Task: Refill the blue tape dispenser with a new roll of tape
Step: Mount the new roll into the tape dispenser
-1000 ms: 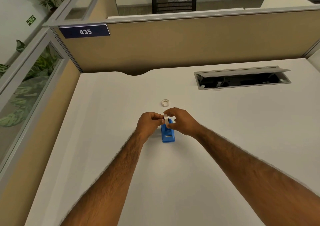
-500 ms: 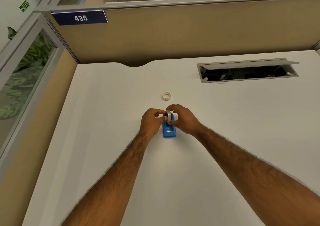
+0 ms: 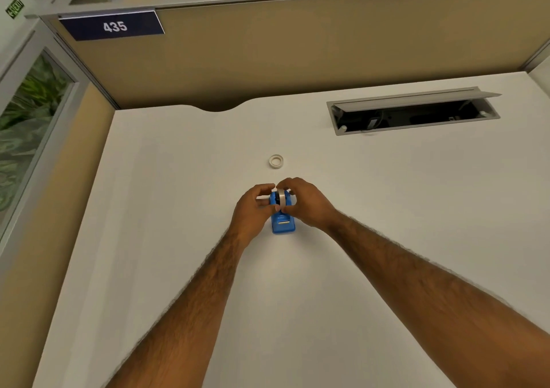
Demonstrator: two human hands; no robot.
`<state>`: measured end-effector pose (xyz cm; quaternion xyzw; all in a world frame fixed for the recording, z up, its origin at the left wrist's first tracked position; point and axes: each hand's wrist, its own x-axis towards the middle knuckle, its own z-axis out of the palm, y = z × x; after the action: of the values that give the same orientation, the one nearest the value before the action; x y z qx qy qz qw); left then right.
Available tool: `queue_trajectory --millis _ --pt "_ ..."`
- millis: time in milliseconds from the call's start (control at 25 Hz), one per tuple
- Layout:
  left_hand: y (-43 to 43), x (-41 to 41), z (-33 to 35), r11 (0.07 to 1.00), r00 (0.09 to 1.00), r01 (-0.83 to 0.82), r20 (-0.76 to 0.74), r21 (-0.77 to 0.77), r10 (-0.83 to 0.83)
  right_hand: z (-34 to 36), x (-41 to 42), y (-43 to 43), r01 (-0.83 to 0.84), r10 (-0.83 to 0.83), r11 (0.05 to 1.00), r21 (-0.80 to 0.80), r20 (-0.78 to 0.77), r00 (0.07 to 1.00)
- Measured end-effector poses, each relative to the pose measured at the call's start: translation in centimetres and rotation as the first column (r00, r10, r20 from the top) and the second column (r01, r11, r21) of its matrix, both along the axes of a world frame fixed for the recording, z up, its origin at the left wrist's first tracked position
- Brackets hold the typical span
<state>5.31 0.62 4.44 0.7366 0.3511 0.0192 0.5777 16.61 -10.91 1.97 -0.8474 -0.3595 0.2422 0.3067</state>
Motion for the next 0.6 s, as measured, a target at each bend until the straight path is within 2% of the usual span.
queue_trajectory --millis 600 --pt "-0.03 -0.53 -0.28 0.999 1.000 0.017 0.020 0.050 -0.018 0.27 -0.42 -0.57 0.055 -0.057 0.998 -0.040 -0.064 0.996"
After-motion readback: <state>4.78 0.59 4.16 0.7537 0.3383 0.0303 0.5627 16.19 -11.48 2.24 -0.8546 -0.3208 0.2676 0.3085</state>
